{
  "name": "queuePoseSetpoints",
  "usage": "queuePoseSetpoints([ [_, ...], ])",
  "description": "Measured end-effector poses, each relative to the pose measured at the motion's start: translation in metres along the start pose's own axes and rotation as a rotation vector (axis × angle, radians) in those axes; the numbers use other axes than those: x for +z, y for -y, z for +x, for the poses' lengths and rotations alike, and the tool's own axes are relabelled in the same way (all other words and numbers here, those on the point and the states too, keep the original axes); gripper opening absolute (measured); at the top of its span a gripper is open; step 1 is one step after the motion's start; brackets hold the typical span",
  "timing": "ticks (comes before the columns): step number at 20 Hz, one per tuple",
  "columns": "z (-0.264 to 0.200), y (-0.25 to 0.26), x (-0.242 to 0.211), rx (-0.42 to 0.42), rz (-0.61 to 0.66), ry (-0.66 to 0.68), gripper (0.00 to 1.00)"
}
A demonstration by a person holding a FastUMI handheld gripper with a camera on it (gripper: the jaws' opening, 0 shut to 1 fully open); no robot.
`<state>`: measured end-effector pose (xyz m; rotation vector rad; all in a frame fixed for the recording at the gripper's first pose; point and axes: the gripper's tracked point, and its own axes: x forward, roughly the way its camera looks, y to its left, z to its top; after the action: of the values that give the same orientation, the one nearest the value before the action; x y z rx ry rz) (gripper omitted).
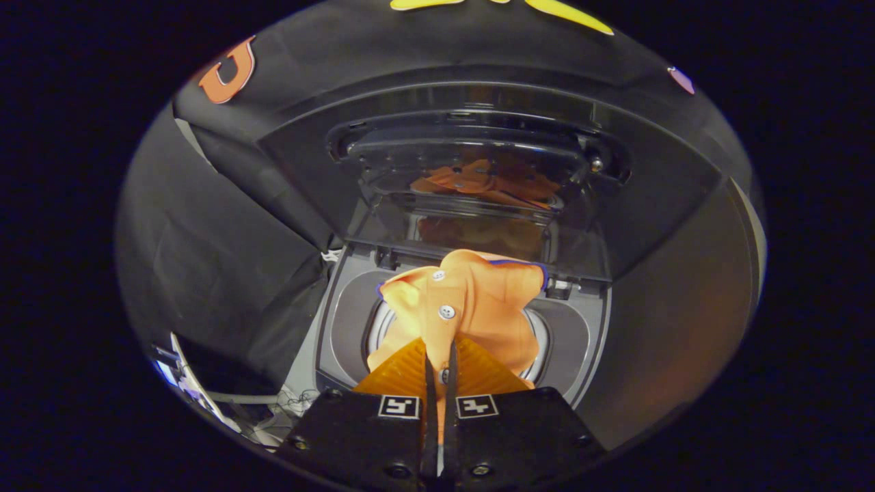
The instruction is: Put the clothes into the washing machine and then close the washing machine lid.
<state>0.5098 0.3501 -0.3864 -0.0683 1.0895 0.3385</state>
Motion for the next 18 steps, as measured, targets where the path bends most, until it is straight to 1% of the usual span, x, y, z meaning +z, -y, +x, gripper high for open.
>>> queuePoseSetpoints([
  [3, -0.003, 0.003, -0.002, -0.002, 0.001, 0.005, 0.12],
  [6, -0.002, 0.003, -0.002, 0.006, 0.005, 0.006, 0.14],
  [8, -0.004, 0.005, -0.002, 0.003, -0.009, 0.021, 0.20],
  [11, -0.011, 0.008, 0.005, -0.038, -0.034, 0.062, 0.83],
  [12, -0.014, 0.012, 0.008, -0.058, -0.040, 0.072, 0.82],
  [13, -0.015, 0.011, 0.010, -0.060, -0.044, 0.084, 0.80],
  [18, -0.021, 0.010, 0.010, -0.064, -0.047, 0.090, 0.80],
])
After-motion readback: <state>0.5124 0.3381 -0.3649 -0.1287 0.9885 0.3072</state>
